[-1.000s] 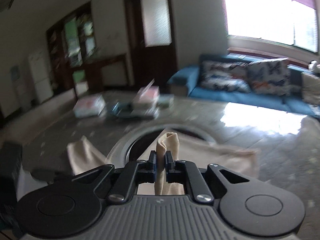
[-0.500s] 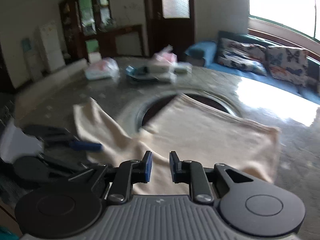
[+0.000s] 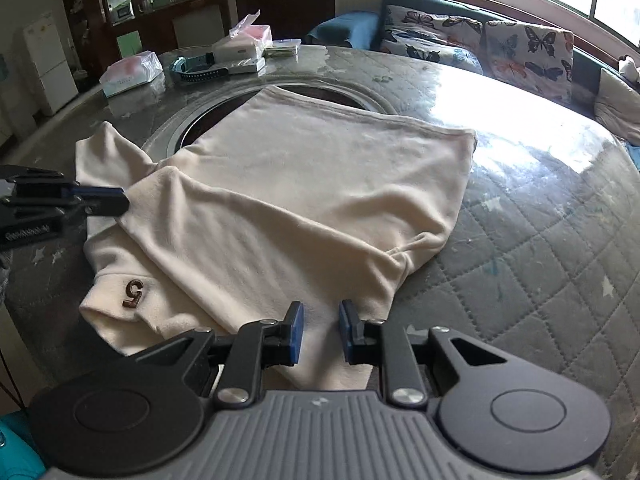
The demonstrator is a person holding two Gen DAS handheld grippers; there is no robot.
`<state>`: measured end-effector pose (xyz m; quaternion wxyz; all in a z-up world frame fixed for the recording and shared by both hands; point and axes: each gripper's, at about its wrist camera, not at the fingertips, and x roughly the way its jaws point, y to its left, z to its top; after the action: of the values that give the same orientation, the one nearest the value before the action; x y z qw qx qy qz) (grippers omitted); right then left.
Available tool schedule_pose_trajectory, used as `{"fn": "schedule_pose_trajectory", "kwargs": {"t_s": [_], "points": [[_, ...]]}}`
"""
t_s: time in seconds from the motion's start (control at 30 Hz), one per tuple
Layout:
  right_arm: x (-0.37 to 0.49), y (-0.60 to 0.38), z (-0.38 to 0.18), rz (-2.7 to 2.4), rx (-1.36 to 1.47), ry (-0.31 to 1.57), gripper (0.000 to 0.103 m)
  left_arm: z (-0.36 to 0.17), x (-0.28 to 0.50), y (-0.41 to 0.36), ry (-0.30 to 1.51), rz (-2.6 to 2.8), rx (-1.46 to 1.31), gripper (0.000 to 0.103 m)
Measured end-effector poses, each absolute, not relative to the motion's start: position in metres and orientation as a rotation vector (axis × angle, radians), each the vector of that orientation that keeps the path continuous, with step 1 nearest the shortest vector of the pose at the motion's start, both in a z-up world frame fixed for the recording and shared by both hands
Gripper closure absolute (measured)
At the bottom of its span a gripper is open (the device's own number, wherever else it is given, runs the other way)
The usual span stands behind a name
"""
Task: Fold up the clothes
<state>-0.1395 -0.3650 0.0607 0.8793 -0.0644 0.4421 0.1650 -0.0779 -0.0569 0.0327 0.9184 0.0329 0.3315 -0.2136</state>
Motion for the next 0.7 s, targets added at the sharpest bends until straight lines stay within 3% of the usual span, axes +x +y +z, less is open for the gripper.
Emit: {"fn": "schedule_pose_trajectory", "kwargs": {"t_s": [0.27, 0.43, 0.6, 0.7], "points": [[-0.114, -0.369, 0.059, 0.304, -0.128, 0.892, 0.083, 0.025, -0.075, -0.054, 0.719, -0.430, 0.078, 0.097], [-0.114, -0.364, 0.060, 0.320, -0.154, 0.882, 0.081, 0.027, -0.074, -0.030, 0.715, -0.335, 0.057, 0.090], [-0.113, -0.343, 0.067, 0.382, -0.189, 0.859, 0.076, 0.032, -0.072, 0.001, 0.696, -0.221, 0.026, 0.064], [-0.107, -0.324, 0.066, 0.426, -0.199, 0.858, 0.074, 0.033, -0.067, 0.024, 0.689, -0.093, 0.029, 0.060]]}}
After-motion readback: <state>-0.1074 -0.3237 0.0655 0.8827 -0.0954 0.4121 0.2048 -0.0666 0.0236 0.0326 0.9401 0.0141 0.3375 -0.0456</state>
